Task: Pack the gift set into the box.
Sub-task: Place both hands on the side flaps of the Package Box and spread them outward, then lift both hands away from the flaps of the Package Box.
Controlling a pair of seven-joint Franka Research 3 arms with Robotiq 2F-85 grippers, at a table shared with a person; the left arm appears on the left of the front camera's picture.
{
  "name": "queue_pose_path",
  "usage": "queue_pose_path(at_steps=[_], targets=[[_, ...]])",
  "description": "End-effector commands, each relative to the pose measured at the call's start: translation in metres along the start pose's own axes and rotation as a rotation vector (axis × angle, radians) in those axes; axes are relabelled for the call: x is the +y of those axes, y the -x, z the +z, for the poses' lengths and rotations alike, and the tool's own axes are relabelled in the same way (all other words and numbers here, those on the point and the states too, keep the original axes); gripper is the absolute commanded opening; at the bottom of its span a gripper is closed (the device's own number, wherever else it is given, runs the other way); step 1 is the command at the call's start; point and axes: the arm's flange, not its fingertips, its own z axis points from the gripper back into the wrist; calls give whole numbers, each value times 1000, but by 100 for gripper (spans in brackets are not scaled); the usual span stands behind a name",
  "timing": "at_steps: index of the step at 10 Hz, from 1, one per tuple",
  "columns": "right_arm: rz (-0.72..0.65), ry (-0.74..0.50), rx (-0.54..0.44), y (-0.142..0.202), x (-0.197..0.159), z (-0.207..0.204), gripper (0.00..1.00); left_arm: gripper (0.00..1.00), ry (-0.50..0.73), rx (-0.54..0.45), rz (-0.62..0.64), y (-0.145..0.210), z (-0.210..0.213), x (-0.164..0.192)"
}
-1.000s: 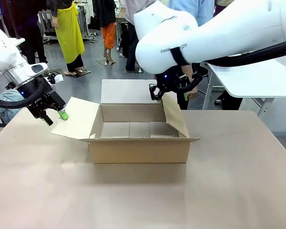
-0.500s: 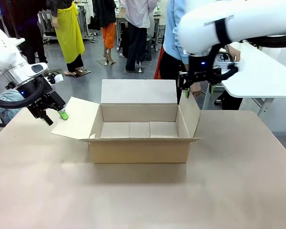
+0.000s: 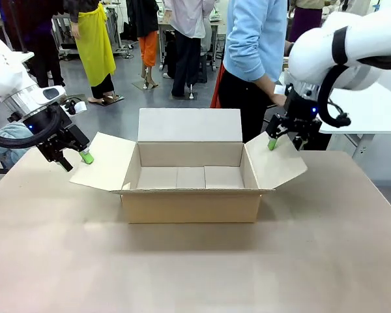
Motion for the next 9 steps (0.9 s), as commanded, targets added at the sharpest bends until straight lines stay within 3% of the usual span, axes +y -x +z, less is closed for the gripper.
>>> queue_pose_path(at_steps=[1,2,9], targets=[[-18,-95,18,0,-6,-21,100,100,-22,1,8,2,0,-2],[0,0,0,0,0,0,100,100,-22,1,8,2,0,-2],[0,0,0,0,0,0,100,100,-22,1,8,2,0,-2]])
